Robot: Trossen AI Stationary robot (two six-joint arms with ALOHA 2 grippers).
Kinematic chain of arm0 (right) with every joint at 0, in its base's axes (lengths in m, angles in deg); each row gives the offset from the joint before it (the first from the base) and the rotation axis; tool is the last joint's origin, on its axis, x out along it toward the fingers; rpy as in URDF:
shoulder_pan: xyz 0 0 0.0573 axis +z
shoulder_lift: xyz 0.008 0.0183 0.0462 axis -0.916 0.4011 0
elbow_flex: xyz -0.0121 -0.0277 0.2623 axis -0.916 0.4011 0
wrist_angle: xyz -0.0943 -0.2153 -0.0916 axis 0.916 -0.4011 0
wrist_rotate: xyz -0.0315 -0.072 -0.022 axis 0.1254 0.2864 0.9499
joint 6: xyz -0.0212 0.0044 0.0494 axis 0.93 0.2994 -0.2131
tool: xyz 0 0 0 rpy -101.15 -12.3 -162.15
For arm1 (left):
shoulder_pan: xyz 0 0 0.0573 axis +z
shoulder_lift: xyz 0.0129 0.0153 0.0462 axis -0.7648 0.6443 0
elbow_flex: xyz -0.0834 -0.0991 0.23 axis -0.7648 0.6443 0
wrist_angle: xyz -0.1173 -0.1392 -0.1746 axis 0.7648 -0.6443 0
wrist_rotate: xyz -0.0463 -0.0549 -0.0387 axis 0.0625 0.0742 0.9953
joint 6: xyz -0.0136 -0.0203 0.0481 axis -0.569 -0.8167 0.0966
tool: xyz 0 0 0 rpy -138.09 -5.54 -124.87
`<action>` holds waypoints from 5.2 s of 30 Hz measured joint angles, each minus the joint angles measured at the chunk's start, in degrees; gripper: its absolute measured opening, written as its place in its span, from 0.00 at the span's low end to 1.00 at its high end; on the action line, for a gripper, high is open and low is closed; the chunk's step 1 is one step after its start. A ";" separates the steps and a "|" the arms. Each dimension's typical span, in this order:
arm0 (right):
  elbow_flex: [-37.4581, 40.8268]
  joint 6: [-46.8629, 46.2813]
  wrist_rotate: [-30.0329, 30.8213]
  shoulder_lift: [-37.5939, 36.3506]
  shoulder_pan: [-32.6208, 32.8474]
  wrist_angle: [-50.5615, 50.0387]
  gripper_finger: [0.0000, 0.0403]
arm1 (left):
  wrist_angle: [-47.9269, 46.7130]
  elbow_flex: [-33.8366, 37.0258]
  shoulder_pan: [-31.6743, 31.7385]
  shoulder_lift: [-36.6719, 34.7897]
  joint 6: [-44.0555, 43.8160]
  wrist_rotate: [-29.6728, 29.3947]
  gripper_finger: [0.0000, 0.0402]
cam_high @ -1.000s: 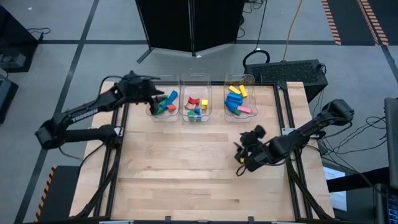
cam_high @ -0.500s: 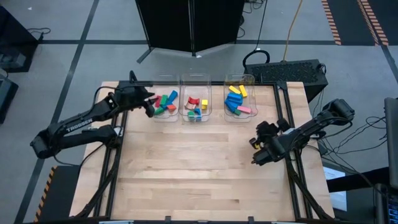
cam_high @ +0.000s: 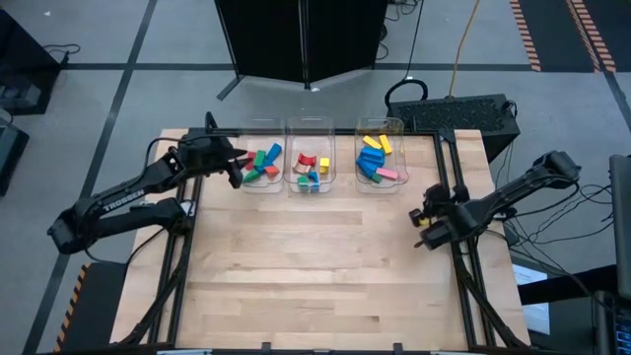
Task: Sort blocks by size
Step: Return to Home Position
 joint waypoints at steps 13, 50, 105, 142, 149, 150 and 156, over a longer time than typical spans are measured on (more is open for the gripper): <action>5.42 -7.05 12.08 -7.65 -8.56 3.03 0.00 | 0.01 0.00 0.04 -0.10 -0.17 -8.78 0.38; 5.42 43.02 -4.67 -11.65 -40.30 49.11 0.00 | -6.64 0.02 18.99 15.91 -4.66 -3.64 0.38; 5.40 68.23 -31.49 -16.85 -39.30 71.28 0.00 | -0.32 0.00 11.45 -5.20 -2.98 14.18 0.38; 5.38 72.04 -41.30 -4.70 -20.87 96.74 0.00 | 10.71 0.00 -34.32 -10.97 -4.63 -1.36 0.38; 5.38 67.64 -31.57 -4.40 -21.09 95.81 0.00 | 14.35 0.00 -42.14 -4.11 -4.58 -10.13 0.38; 5.38 70.58 -31.79 -4.59 -20.75 95.70 0.00 | 15.47 0.00 -42.96 -2.69 -4.57 -10.62 0.38; 5.38 76.25 -32.67 -5.69 -18.75 92.86 0.00 | 24.72 0.00 -46.84 5.56 -5.53 -12.74 0.38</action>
